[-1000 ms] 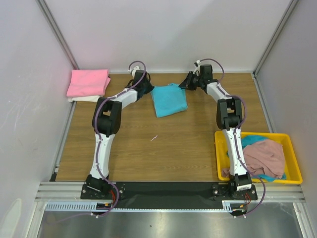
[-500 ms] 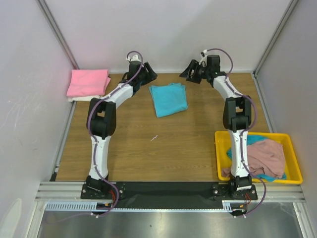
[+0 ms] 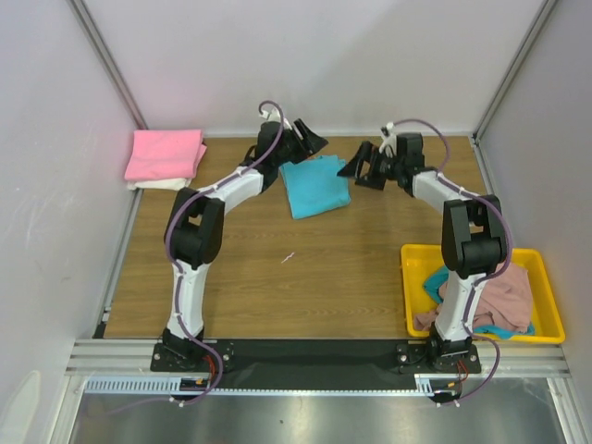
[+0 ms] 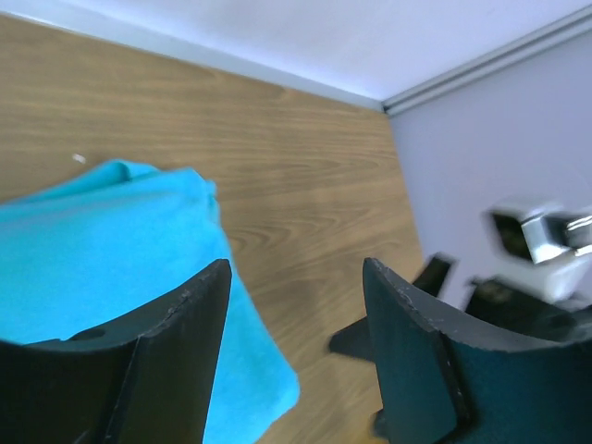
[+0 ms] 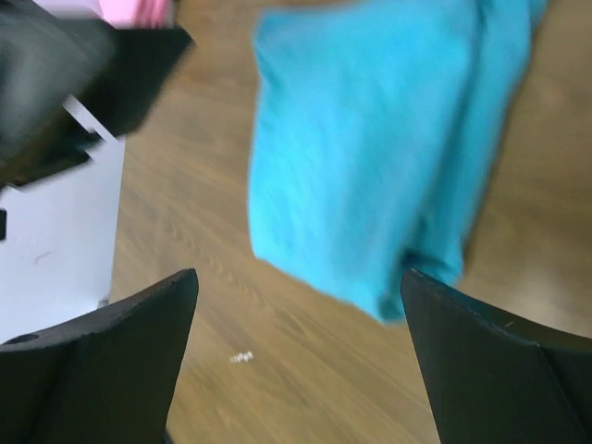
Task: Fold and stack the t-shirts
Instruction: Fold the tshirt
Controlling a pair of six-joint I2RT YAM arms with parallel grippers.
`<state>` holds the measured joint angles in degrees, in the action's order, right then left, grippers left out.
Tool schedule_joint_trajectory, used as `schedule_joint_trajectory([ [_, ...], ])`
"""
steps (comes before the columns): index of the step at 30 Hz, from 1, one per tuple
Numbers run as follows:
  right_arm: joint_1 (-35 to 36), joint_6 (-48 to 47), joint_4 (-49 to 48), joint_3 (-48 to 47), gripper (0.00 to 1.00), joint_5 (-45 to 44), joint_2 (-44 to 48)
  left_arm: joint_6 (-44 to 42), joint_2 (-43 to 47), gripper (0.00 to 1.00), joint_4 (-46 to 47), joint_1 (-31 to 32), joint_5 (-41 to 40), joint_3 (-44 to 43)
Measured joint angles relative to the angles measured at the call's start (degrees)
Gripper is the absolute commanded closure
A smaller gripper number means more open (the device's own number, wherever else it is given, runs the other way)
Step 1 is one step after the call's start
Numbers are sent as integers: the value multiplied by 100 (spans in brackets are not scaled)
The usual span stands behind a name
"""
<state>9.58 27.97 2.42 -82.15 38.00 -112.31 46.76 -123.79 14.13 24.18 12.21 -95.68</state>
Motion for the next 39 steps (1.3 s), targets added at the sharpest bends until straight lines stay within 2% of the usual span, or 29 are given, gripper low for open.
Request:
schedule_joint_trajectory([
  [5,-267,234,-981,1161,0,444,13,640,-461,34,538,164,151,-2],
  [13,-269,767,-2643,1244,0,981,-356,1561,-1414,33,979,275,201,-264],
  [22,-177,918,-3016,1049,0,1099,-988,2055,-1847,33,1082,306,195,-656],
  [28,-90,975,-3152,1141,1,1143,-1032,2140,-1878,33,1056,306,85,-656],
  [32,-13,997,-3252,1423,7,1165,-1027,2179,-1886,33,1054,306,-13,-656],
  [39,87,999,-3423,1805,24,1189,-1012,2175,-1932,34,942,308,-109,-656],
])
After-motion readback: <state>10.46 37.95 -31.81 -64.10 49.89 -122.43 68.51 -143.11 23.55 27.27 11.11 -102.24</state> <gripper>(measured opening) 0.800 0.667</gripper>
